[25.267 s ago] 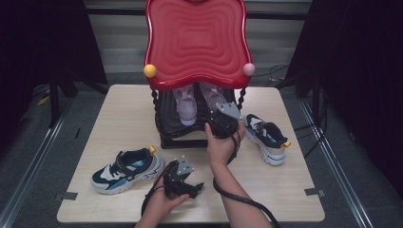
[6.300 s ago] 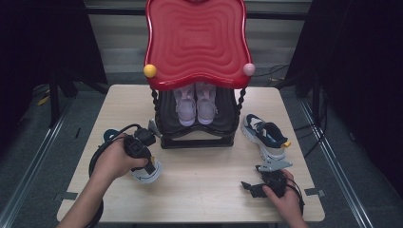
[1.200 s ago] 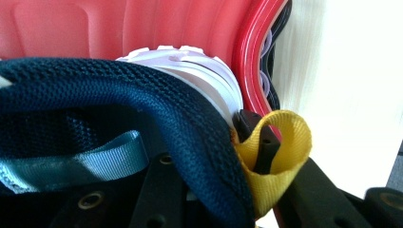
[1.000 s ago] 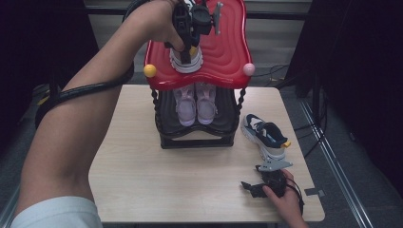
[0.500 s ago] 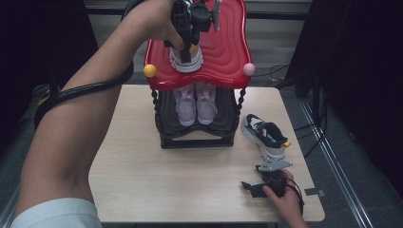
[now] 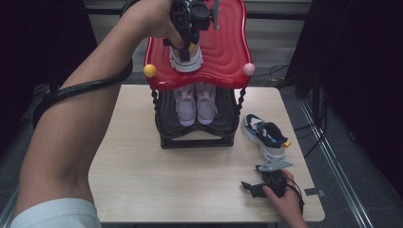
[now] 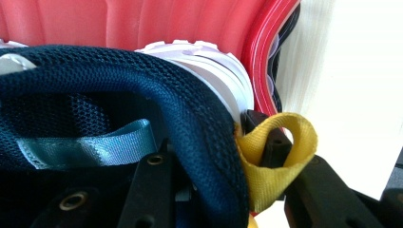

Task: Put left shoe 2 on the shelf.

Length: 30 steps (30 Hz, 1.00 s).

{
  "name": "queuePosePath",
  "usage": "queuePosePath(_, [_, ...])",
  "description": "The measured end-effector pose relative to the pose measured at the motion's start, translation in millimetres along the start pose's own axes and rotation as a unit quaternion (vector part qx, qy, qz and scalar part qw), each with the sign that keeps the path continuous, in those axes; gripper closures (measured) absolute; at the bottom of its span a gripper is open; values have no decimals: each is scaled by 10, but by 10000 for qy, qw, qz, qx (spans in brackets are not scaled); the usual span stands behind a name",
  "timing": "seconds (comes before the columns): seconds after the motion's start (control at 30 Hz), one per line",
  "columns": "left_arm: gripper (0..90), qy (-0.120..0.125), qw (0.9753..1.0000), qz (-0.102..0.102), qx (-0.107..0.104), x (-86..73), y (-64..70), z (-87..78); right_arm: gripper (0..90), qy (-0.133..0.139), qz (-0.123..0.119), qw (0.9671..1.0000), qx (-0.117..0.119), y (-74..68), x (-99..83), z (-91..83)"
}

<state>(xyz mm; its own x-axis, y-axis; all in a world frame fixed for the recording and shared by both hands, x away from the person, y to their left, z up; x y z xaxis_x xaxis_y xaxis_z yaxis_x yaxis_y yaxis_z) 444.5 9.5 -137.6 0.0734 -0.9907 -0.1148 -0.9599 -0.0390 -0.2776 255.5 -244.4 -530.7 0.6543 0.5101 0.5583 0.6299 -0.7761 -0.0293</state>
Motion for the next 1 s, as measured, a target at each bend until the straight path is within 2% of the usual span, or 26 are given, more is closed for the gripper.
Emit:
queuePosePath(0.17, [669,-24,10000,17,-4,-12,17,0,134,1,-2,10000,0,0,0,0])
queuePosePath(0.27, [675,-28,9999,95,19,-17,10,-6,135,1,0,10000,-1,0,0,0])
queuePosePath(0.43, [670,2,10000,82,26,-23,4,-6,135,0,1,10000,0,-1,0,0])
queuePosePath(0.57, [621,59,9999,-152,7,-32,-5,0,135,1,0,10000,-1,0,0,0])
queuePosePath(0.6, [604,54,9999,-154,25,-35,-16,-1,134,-1,0,10000,-1,0,0,0])
queuePosePath(0.7, [527,106,9989,-448,-105,-44,-20,7,135,5,0,10000,6,-1,0,1])
queuePosePath(0.77, [504,125,9990,-405,-147,-48,-24,2,135,0,0,10000,-3,0,0,0])
queuePosePath(0.93, [437,124,9975,-644,-273,-65,-18,-19,135,1,1,10000,-3,-1,0,0])
queuePosePath(1.0, [418,139,9973,-680,-250,-73,-20,-40,134,6,-9,10000,9,1,2,3])
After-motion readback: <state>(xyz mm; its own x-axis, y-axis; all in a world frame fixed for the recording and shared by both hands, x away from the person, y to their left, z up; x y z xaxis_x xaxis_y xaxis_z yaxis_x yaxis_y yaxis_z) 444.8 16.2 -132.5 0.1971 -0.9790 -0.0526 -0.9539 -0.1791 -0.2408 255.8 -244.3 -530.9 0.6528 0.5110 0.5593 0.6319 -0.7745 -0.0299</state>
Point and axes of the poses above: each handheld gripper's, and its own axes: z roughly forward along the jaws, x roughly out of its top, y roughly to its right, the point moved 3 cm from there along z, roughly forward along the jaws, and after that the axes turned 12 degrees about -y, right-handed, at the moved point
